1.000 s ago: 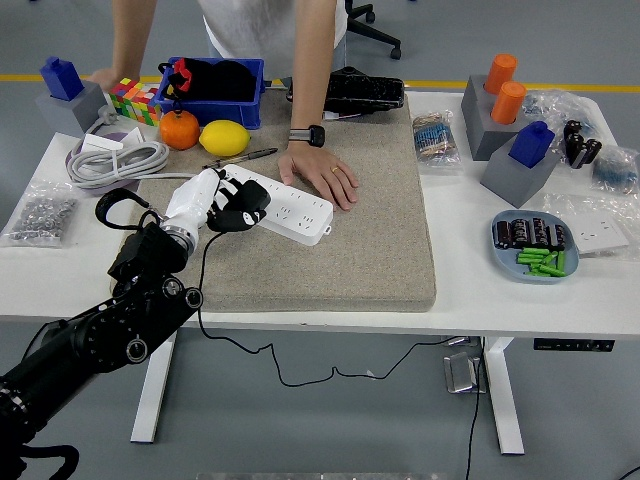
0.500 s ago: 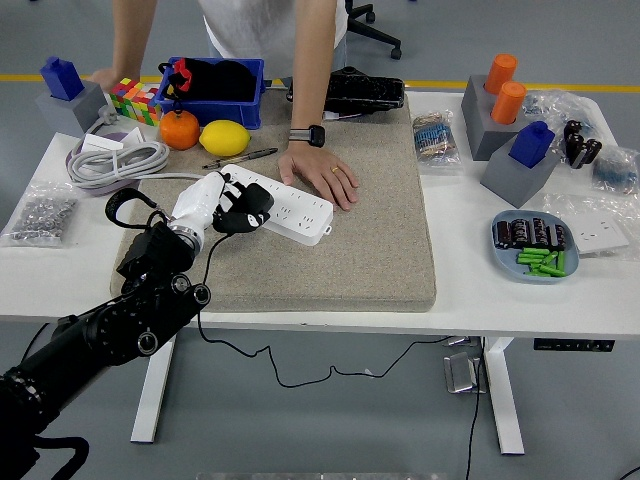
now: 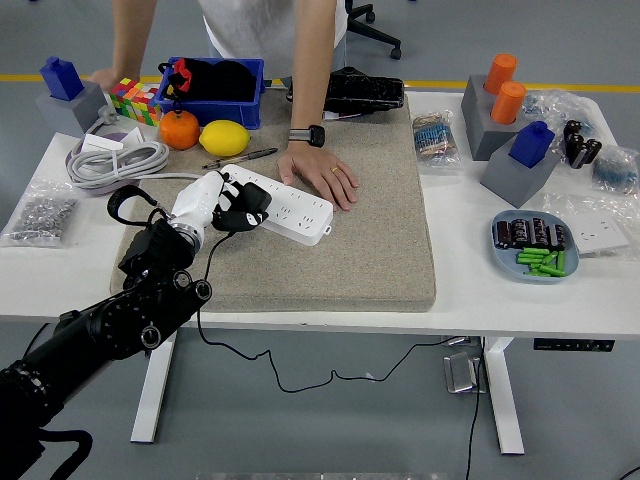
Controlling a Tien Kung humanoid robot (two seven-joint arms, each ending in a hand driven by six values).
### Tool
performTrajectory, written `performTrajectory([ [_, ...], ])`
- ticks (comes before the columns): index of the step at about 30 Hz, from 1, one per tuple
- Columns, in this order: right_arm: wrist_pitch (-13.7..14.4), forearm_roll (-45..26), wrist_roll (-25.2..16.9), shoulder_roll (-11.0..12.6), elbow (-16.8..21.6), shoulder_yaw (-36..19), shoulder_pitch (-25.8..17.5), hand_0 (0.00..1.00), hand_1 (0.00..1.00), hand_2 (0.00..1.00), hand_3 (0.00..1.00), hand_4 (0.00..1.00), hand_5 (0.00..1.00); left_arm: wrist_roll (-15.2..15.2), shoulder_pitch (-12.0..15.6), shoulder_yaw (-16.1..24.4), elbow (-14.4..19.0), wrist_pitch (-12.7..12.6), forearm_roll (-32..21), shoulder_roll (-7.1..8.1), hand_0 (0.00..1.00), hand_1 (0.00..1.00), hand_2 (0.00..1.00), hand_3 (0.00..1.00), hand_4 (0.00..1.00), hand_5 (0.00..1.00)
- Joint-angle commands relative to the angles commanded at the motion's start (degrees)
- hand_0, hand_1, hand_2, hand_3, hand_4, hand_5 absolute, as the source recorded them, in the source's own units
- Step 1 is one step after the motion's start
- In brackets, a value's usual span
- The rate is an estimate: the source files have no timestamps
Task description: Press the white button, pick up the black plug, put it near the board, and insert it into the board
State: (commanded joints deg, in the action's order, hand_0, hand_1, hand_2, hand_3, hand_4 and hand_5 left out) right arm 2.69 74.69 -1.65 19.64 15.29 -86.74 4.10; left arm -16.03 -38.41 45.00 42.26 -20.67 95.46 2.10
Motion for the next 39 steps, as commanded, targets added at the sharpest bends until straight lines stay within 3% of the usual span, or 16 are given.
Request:
performTrajectory([
  [16, 0.0, -0.1, -0.1, 0.1, 0.2, 0.0, 0.1, 0.669, 0.606, 0.569, 0.578, 0.631, 0.347, -0.3, -1.3, -0.8, -1.1, 0.1, 0.6, -0.95, 0.228, 0.226, 0.244, 0.521, 0.372, 0.002],
  [39, 0.0, -0.1, 0.0, 0.1, 0.4, -0.1, 0.1, 0.67, 0.606, 0.569, 0.579, 0.632, 0.347, -1.6, -1.6, -1.7, -2.2, 0.7, 0.6, -0.89, 0.229, 0.228, 0.246, 0.527, 0.387, 0.002],
])
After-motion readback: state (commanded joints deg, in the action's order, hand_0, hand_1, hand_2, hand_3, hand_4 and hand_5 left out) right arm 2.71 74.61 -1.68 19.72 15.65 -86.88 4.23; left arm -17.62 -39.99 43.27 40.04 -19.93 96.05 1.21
